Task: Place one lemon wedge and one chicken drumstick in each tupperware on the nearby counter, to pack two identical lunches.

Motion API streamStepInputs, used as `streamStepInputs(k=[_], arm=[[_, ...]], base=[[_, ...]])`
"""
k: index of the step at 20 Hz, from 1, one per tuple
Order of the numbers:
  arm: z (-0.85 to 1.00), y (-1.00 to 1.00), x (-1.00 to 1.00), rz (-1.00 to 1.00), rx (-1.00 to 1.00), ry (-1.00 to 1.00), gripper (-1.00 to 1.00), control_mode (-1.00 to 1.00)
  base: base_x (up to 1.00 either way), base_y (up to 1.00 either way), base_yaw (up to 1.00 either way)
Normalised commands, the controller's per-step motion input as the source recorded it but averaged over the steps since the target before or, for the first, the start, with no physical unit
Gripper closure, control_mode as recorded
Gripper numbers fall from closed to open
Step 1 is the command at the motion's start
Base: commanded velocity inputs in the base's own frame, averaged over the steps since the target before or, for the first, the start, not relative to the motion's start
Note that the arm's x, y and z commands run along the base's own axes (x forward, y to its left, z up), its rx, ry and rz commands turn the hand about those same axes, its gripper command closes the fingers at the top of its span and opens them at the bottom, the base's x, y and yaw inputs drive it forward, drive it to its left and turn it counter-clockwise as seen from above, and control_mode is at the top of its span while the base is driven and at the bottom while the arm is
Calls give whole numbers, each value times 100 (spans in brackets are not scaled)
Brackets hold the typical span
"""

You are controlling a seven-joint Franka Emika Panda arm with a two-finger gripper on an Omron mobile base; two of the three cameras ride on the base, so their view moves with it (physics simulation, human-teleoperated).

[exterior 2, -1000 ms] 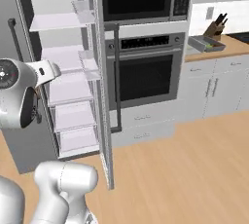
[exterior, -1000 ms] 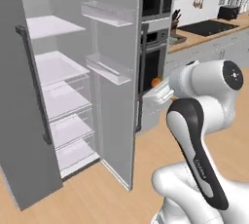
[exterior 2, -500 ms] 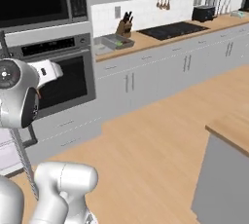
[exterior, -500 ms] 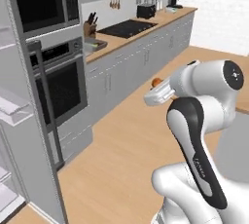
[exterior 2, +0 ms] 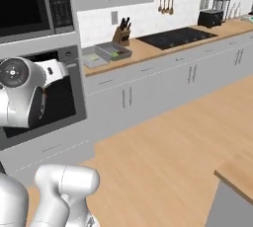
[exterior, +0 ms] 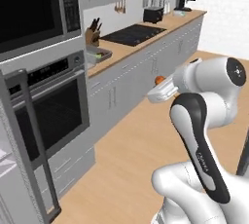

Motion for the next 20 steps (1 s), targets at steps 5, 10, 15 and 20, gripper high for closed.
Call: streamStepInputs(k=[5, 10, 15, 20], arm=[[0, 0, 0, 0, 0, 0, 100, 100], [0, 0, 0, 0, 0, 0, 100, 100], [0, 0, 0, 0, 0, 0, 100, 100], [0, 0, 0, 0, 0, 0, 100, 100]], base=[[100, 0, 15], [100, -22, 19], [100, -38, 25], [100, -49, 30]])
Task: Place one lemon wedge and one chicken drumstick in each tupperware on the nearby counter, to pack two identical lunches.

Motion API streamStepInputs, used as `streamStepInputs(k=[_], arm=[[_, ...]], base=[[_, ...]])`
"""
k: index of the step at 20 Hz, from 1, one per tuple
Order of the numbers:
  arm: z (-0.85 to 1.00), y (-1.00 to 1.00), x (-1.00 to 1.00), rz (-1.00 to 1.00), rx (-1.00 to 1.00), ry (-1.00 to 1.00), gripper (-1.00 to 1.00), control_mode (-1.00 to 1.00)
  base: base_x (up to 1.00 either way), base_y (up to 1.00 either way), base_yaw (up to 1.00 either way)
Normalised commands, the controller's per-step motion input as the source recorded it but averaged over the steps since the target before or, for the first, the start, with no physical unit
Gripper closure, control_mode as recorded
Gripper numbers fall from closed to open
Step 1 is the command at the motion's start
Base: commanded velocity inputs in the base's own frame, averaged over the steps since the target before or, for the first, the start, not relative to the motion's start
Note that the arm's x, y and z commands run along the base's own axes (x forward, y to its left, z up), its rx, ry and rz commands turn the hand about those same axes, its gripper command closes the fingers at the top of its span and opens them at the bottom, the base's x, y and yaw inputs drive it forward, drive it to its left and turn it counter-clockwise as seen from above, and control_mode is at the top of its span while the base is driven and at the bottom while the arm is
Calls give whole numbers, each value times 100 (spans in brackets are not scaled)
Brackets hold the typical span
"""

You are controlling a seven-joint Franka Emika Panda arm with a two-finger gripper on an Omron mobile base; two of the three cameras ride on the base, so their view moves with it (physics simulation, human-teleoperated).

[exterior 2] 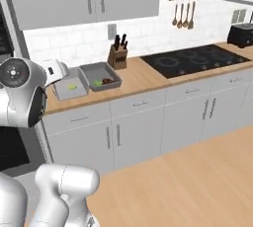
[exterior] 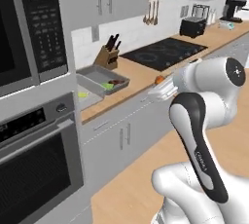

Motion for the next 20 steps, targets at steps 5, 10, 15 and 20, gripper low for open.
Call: streamStepInputs(k=[5, 10, 15, 20], arm=[[0, 0, 0, 0, 0, 0, 100, 100], [0, 0, 0, 0, 0, 0, 100, 100], [0, 0, 0, 0, 0, 0, 100, 100], [0, 0, 0, 0, 0, 0, 100, 100]], base=[[99, -24, 42], [80, 0, 49], [90, -20, 21], [87, -61, 18]])
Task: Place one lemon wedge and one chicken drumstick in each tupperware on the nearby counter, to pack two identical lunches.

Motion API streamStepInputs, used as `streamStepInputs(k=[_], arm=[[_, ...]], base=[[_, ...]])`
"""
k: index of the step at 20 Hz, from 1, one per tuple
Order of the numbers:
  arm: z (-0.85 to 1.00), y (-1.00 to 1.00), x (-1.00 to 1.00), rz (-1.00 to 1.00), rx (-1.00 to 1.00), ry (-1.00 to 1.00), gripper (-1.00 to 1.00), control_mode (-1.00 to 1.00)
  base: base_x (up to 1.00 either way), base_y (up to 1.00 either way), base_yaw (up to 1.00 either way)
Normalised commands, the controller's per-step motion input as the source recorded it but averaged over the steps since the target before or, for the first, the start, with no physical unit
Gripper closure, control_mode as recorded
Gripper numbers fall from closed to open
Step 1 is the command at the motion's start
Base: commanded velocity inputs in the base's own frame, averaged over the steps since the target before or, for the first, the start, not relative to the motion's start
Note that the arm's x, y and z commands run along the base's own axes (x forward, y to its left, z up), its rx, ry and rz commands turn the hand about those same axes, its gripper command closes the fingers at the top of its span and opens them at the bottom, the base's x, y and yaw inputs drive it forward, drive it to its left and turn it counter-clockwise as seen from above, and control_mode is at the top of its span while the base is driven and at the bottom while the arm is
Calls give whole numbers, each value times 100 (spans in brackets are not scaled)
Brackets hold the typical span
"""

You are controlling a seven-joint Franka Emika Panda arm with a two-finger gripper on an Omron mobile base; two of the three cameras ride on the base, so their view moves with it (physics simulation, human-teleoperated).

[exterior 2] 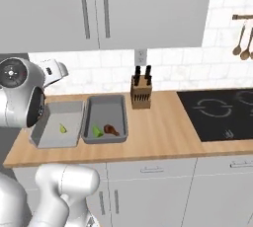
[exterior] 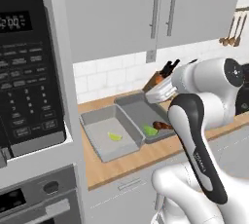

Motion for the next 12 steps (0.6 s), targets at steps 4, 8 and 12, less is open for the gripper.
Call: streamStepInputs(k=[4, 8, 12], arm=[[-25, 4, 25, 1, -1, 8, 100, -100], [-100, 43, 88, 12, -8, 32, 100, -100], [-100, 94, 100, 10, -13, 37, 100, -100]], base=[[75, -3, 11], [0, 0, 0], [0, 0, 0]])
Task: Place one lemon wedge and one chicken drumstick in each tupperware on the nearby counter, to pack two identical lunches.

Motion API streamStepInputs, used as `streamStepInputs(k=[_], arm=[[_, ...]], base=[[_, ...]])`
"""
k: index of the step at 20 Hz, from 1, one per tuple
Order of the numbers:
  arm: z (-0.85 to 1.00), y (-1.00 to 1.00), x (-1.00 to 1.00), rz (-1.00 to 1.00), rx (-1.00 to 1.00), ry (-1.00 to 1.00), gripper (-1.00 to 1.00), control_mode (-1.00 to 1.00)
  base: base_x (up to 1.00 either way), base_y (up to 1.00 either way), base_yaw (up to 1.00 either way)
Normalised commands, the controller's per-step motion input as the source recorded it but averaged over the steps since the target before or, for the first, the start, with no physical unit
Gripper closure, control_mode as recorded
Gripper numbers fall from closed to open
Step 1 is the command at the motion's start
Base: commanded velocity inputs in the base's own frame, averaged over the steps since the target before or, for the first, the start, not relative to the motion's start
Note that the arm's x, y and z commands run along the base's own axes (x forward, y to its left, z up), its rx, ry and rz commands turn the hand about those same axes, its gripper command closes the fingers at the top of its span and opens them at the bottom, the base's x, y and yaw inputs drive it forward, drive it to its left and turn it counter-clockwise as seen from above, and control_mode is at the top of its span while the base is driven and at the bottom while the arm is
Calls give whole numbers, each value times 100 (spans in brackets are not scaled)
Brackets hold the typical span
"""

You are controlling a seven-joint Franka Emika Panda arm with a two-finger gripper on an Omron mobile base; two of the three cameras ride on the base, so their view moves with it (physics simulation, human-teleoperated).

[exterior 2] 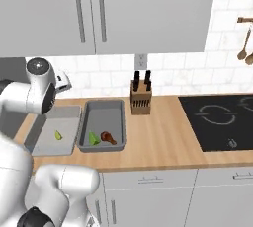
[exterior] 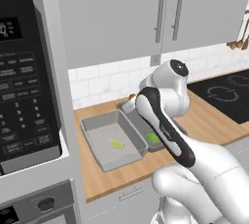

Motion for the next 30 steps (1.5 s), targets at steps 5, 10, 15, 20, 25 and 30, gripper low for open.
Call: streamStepInputs(k=[5, 10, 15, 20, 25, 30], arm=[[-100, 88, 99, 7, -10, 17, 100, -100], [-100, 6, 75, 2, -13, 7, 100, -100], [-100, 0, 50, 0, -13, 1, 100, -100], [-73, 9, 18, 0, -9, 0, -100, -100], [-1, 0, 2, 0, 0, 0, -100, -100], [48, 0, 0, -1, 3, 0, -100, -100]], base=[[0, 0, 0], [0, 0, 0], [0, 0, 0], [0, 0, 0], [0, 0, 0], [0, 0, 0]])
